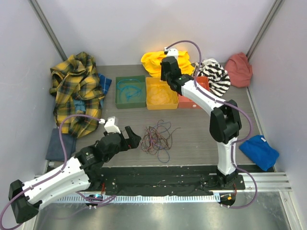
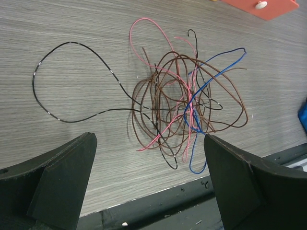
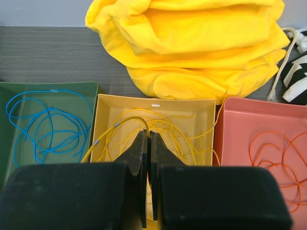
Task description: Untangle the cables
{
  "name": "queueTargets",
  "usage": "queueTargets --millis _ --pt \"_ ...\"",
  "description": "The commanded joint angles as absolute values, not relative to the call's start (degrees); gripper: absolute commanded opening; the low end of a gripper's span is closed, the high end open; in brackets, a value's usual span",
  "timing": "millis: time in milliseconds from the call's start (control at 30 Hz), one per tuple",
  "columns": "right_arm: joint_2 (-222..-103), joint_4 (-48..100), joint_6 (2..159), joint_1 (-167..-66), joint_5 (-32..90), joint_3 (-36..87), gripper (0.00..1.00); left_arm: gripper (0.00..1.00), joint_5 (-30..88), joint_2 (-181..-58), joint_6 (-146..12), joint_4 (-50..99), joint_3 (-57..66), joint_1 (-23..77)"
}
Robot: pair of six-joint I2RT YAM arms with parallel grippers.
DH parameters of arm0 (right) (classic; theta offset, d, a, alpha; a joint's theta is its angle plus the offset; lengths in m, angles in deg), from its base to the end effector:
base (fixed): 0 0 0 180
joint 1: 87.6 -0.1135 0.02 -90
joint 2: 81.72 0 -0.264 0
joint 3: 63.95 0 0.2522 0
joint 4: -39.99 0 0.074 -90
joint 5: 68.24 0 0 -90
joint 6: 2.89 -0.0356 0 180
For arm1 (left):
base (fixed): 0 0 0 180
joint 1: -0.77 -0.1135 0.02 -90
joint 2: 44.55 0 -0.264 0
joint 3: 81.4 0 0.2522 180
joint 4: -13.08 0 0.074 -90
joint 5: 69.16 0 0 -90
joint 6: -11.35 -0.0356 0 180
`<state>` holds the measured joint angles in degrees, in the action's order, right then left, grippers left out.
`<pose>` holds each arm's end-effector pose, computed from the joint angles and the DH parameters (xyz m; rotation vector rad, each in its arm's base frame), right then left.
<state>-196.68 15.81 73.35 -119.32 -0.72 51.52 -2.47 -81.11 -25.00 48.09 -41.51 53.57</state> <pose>0.4167 0.2416 0.3122 -0.0539 1.9525 0.1343 0.1022 -0.1114 0.2294 -0.2618 2.1350 -0.6911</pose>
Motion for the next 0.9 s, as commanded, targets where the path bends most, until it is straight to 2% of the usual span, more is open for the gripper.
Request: queueTargets --millis 0,100,167,200,300,467,633,733,867 --pt "-198.4 18.7 72.3 -119.1 0.2 53.6 0.01 1.00 -2.4 -81.6 -24.6 45.3 -41.6 53.5" --pt "-201.4 15.9 72.4 -119.0 -0.3 55.5 0.03 1.00 -2.0 -82.1 -24.2 45.3 -41.8 53.5" --pt "-202.4 14.7 71.9 -119.0 -0.3 55.9 0.22 1.00 -1.9 -82.4 -24.1 45.2 -41.9 53.5" --pt "-202.6 14.2 71.8 -119.0 -0.3 55.7 0.40 1.00 -1.8 -82.5 -24.1 45.2 -41.9 53.5" --pt "-202.5 14.0 71.3 -119.0 -0.8 54.8 0.62 1.00 -1.8 -82.6 -24.0 45.2 -41.9 53.5" --pt "-199.1 14.4 70.9 -119.1 -2.0 54.8 0.71 1.00 -1.7 -82.2 -24.0 45.3 -41.7 53.5" --pt "-191.6 15.7 68.6 -119.8 -3.3 51.9 0.73 1.00 -2.2 -81.5 -24.0 45.3 -41.8 53.5" --pt "-184.2 17.9 66.2 -120.1 -2.4 45.3 0.73 1.00 -2.5 -80.9 -24.3 45.2 -41.5 53.5" --pt "-168.4 24.2 64.4 -121.1 0.3 27.2 0.73 1.00 -4.4 -81.0 -25.6 46.3 -40.0 53.5"
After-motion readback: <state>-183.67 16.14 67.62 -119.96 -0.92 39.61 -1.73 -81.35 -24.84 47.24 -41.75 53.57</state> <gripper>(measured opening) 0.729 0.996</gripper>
